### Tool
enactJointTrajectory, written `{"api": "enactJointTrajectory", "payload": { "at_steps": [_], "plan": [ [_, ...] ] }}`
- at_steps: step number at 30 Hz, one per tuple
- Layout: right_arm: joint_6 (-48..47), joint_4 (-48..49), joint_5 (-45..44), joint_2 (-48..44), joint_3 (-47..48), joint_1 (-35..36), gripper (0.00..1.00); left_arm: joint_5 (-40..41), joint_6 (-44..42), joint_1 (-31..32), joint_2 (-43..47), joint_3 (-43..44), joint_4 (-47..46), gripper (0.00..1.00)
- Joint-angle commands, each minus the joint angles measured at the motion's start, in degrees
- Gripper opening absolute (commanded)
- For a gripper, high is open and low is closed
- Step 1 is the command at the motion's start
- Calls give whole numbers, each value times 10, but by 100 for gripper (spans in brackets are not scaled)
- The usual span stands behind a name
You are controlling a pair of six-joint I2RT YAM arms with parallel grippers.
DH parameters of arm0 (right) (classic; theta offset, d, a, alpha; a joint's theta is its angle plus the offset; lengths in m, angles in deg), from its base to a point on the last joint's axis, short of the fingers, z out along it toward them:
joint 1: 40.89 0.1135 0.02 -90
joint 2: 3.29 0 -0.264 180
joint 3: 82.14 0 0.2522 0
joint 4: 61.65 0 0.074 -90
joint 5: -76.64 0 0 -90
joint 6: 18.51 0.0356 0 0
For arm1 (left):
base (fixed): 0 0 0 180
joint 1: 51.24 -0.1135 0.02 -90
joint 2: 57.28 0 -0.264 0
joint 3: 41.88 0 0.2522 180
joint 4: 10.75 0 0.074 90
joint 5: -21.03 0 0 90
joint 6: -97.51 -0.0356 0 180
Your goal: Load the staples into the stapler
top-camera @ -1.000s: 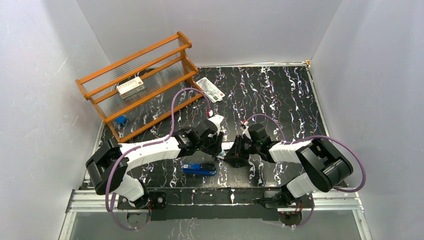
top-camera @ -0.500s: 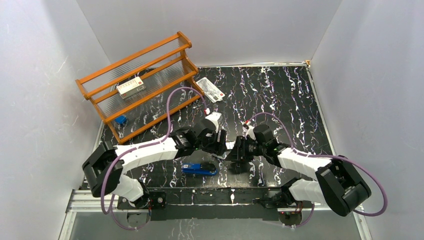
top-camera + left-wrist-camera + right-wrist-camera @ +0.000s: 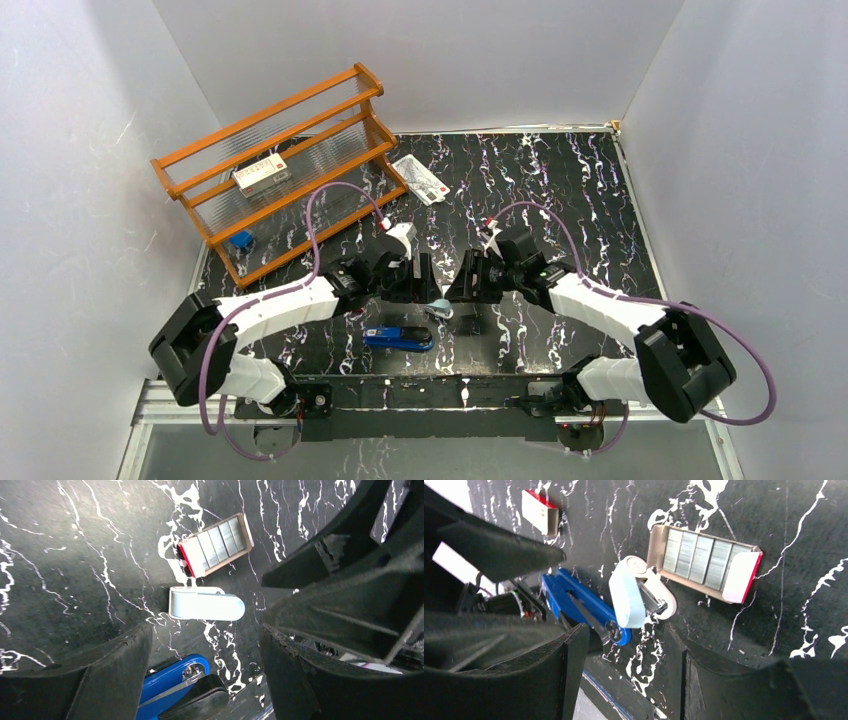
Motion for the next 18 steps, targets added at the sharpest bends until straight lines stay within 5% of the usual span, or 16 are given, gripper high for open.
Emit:
{"api": "enactJointTrajectory", "payload": {
  "at_steps": [1,18],
  "plan": [
    [0,-28,-29,37,38,14,63,-51,11,-12,-11,-20,-40,75],
    [-6,-81,-55,110,69,32,39,-74,3,-21,-88,-21,-70,59]
  ]
}}
